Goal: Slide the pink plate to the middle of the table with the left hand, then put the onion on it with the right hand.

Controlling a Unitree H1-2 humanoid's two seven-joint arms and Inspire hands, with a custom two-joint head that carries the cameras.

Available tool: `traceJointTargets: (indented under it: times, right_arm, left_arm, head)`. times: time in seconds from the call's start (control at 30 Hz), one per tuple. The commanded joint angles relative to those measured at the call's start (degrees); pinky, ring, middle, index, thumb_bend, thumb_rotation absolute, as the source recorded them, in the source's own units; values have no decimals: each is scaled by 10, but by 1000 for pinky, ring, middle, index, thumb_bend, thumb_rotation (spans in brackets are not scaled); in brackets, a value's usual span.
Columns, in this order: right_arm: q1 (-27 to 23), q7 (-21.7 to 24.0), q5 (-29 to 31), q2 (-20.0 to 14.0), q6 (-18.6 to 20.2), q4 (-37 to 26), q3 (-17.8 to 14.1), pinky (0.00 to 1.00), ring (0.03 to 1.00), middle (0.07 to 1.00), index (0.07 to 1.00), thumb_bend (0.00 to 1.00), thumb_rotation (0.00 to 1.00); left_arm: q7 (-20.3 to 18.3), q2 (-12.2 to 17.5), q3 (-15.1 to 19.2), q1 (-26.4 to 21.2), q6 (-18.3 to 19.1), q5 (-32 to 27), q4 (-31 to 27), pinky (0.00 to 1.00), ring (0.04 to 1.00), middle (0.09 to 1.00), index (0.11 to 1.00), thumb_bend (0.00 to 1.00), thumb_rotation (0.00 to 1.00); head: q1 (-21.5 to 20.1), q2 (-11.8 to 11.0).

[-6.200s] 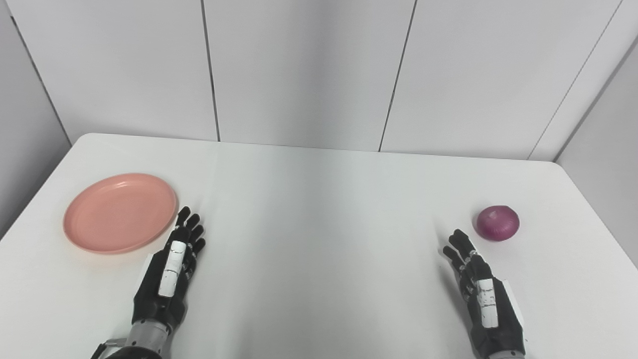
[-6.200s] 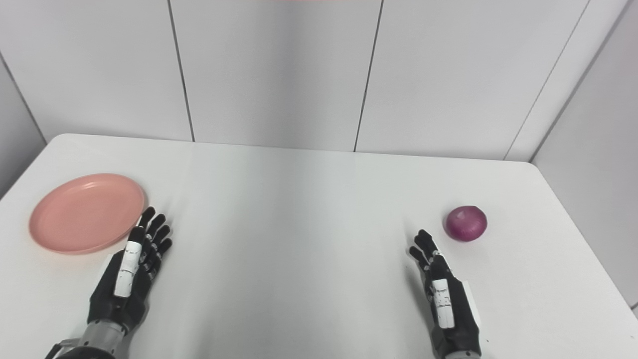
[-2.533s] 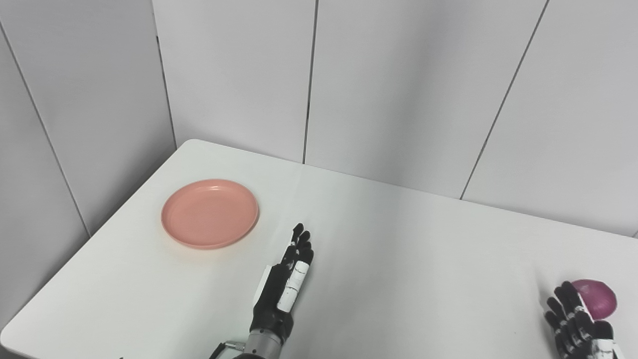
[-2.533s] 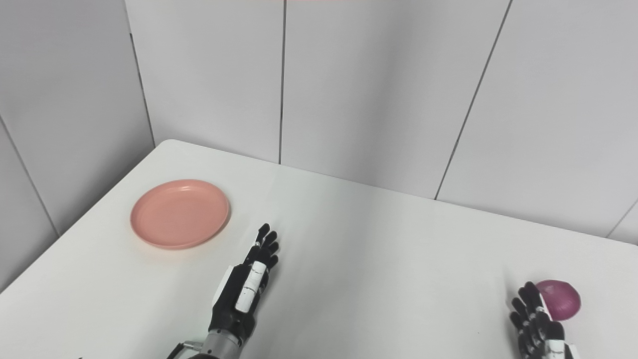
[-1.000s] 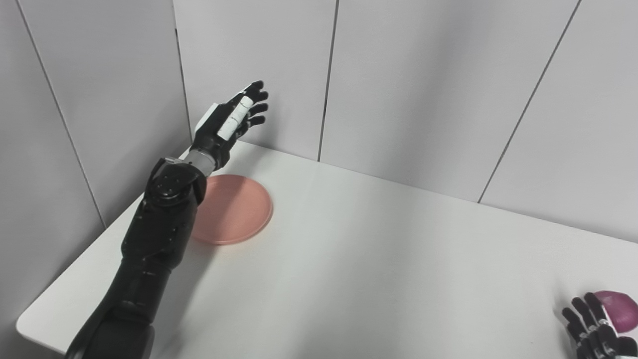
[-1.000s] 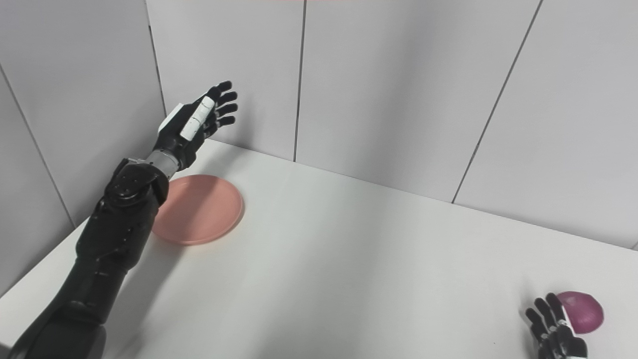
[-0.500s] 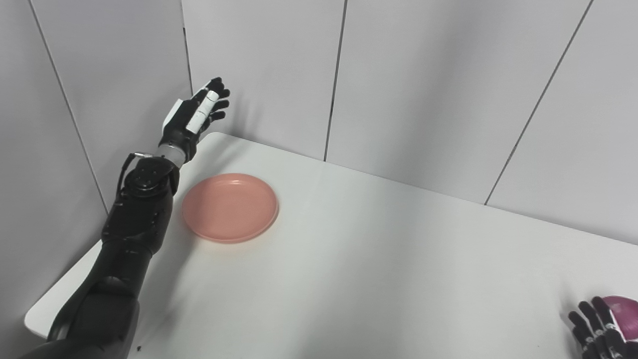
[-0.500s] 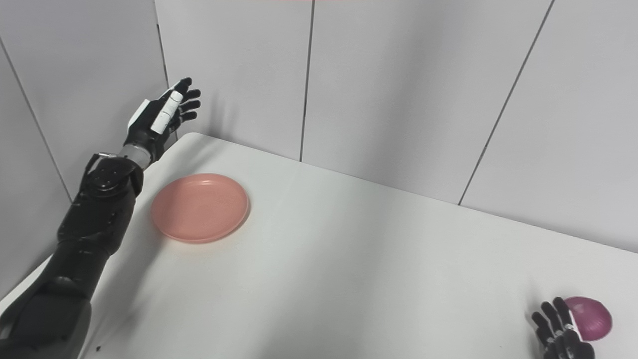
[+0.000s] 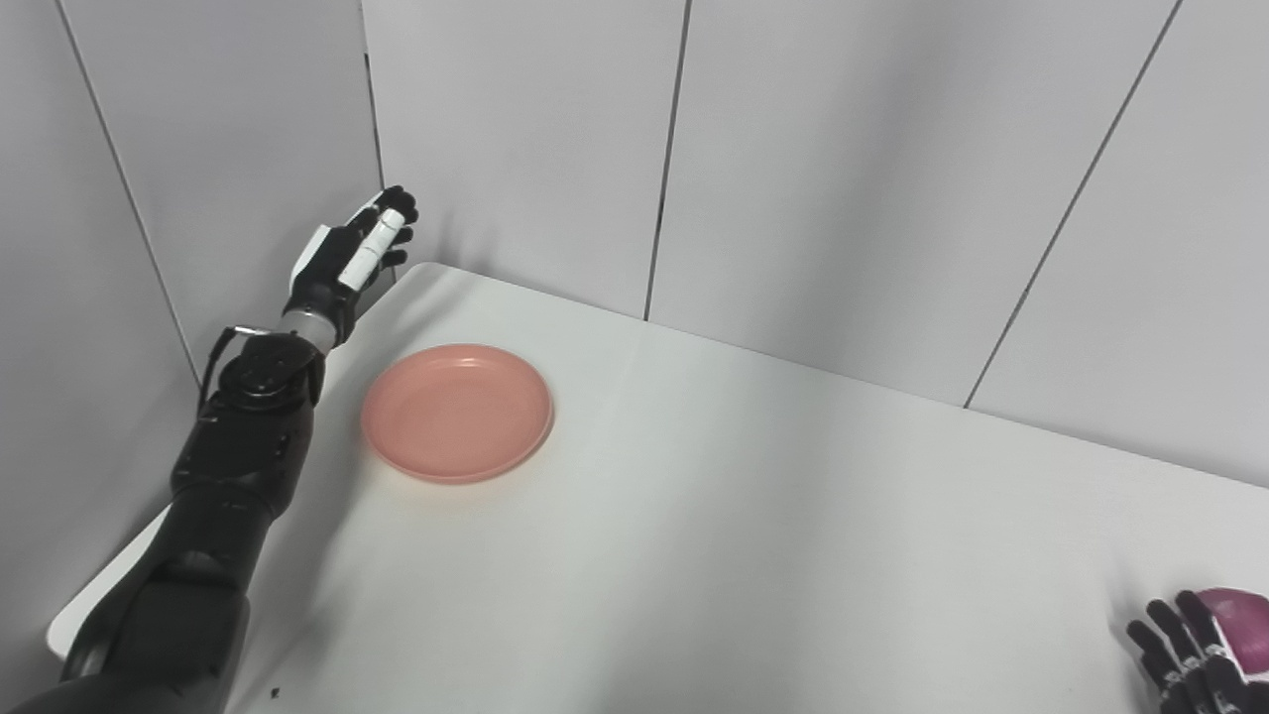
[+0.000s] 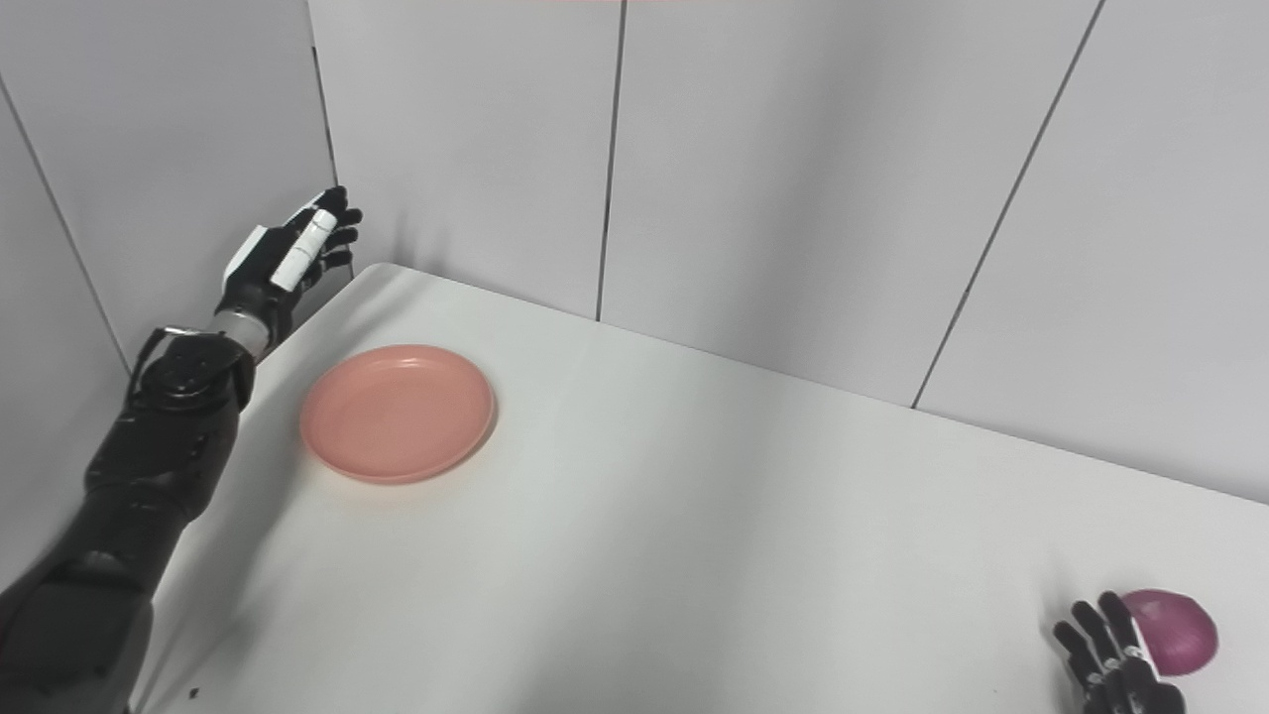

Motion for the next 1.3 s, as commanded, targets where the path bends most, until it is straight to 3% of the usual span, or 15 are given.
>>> traceJointTargets:
  times: [0.0, 0.2, 0.63, 1.1, 1.27]
  right_arm:
    - [47, -3, 3, 23, 0, 44, 9, 1000, 918, 939, 976, 901, 1000]
    - [52, -4, 3, 21, 6, 33, 9, 1000, 898, 930, 966, 899, 1000]
    - [53, -3, 7, 19, 12, 29, 10, 1000, 883, 913, 946, 925, 1000]
    - [53, -3, 7, 18, 15, 26, 10, 979, 862, 901, 930, 950, 1000]
    - [53, -4, 7, 19, 12, 27, 10, 984, 868, 908, 937, 960, 1000]
  left_arm:
    - [-11, 24, 3, -6, -33, -4, 6, 881, 906, 904, 924, 890, 825]
    - [-17, 28, 2, 5, -78, -3, 70, 808, 847, 856, 893, 950, 802]
    - [-35, 25, 5, 21, -102, -17, 117, 776, 818, 827, 885, 934, 814]
    - [-51, 1, 3, 39, -127, -40, 148, 751, 798, 812, 874, 952, 786]
    - [-50, -12, 0, 51, -117, -46, 116, 747, 808, 818, 862, 947, 792]
  head:
    - [1, 1]
    - [1, 7]
    - [-2, 13]
    - [-2, 17]
    - [-3, 18]
